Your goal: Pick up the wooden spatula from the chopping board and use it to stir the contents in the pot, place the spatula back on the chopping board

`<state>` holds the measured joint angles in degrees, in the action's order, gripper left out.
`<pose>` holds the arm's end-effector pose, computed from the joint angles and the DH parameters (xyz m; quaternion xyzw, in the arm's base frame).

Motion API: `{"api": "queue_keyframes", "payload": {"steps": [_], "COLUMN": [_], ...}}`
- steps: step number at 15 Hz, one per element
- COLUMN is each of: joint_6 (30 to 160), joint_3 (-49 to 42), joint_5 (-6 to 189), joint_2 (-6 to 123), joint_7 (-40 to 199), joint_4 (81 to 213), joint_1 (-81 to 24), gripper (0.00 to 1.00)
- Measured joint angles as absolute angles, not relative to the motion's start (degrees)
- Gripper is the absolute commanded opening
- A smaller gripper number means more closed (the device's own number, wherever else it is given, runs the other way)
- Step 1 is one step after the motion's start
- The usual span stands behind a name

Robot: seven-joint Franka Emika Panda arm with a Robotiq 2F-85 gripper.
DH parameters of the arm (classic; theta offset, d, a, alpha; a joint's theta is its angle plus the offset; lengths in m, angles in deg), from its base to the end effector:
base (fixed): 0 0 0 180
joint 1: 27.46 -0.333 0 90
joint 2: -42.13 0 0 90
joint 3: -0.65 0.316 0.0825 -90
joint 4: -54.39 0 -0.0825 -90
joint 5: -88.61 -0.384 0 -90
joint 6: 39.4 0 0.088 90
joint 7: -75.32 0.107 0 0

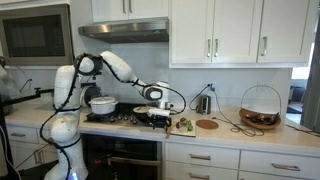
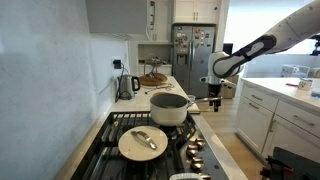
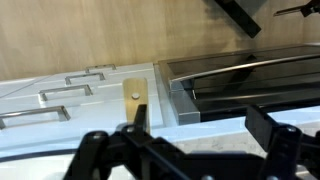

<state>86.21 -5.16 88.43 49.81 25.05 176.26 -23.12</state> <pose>0.5445 -0.0967 0.3418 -0.9390 -0.3421 0.0322 0.0123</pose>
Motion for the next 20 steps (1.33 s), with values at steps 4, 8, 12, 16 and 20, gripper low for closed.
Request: {"api": "queue_keyframes", "payload": {"steps": [4, 8, 12, 16, 20], "joint_6": [88.9, 90.9, 91.1, 91.1, 91.1], "joint_3": [-4.4, -4.4, -4.4, -4.4, -4.4], "joint_5": [88.8, 90.1, 90.7, 90.8, 90.8], "joint_2": [51.5, 53.9, 56.9, 59.0, 60.0], "joint_7": [25.1, 25.1, 25.1, 25.2, 25.2], "joint_4": [176.0, 174.4, 171.5, 169.6, 169.6], "joint_1": [-23.1, -22.9, -22.5, -21.9, -21.0], "gripper": [1.0, 1.0, 1.0, 1.0, 1.0]}}
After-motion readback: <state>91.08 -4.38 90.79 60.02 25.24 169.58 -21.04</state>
